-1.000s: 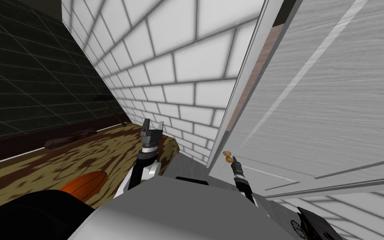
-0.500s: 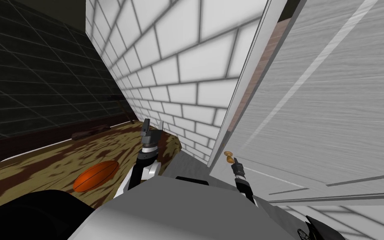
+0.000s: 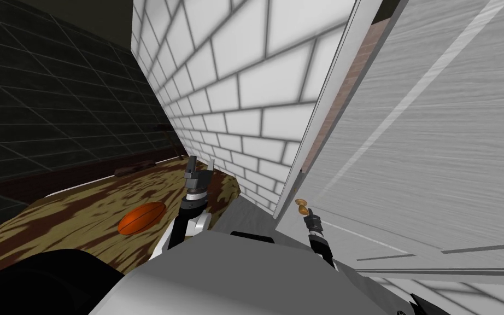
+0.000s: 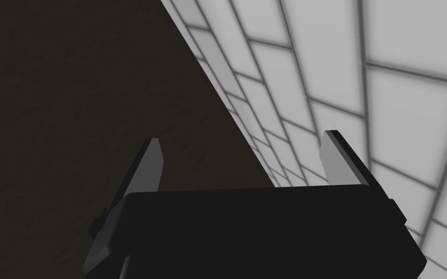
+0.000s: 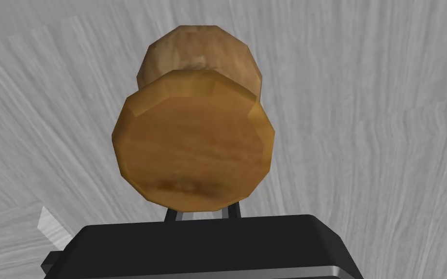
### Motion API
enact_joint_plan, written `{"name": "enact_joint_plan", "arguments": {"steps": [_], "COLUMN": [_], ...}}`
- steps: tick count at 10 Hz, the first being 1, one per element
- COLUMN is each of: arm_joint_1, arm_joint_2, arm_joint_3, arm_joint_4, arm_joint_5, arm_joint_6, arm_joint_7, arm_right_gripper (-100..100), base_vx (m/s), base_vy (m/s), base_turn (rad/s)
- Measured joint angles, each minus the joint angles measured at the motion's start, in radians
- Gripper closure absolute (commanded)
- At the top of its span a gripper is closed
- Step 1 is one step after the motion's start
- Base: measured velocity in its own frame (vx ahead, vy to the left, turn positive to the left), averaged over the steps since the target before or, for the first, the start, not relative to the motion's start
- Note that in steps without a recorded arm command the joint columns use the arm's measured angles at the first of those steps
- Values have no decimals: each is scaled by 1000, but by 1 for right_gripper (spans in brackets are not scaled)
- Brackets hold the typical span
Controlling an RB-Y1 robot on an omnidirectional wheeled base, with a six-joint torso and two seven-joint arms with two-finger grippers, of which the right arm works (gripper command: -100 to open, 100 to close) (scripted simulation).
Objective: Pull the door open
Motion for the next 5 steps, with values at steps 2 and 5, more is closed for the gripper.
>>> {"name": "enact_joint_plan", "arguments": {"steps": [2,5], "arm_joint_1": [21,21], "arm_joint_2": [6,4], "arm_joint_3": [1,3], "arm_joint_4": [-39,-29], "arm_joint_5": [-12,-49], "arm_joint_6": [22,26], "arm_joint_7": [-25,-107], "arm_right_gripper": [100,-100], "base_vx": [-71,-68], "base_vy": [-24,-27], "base_turn": [174,92]}}
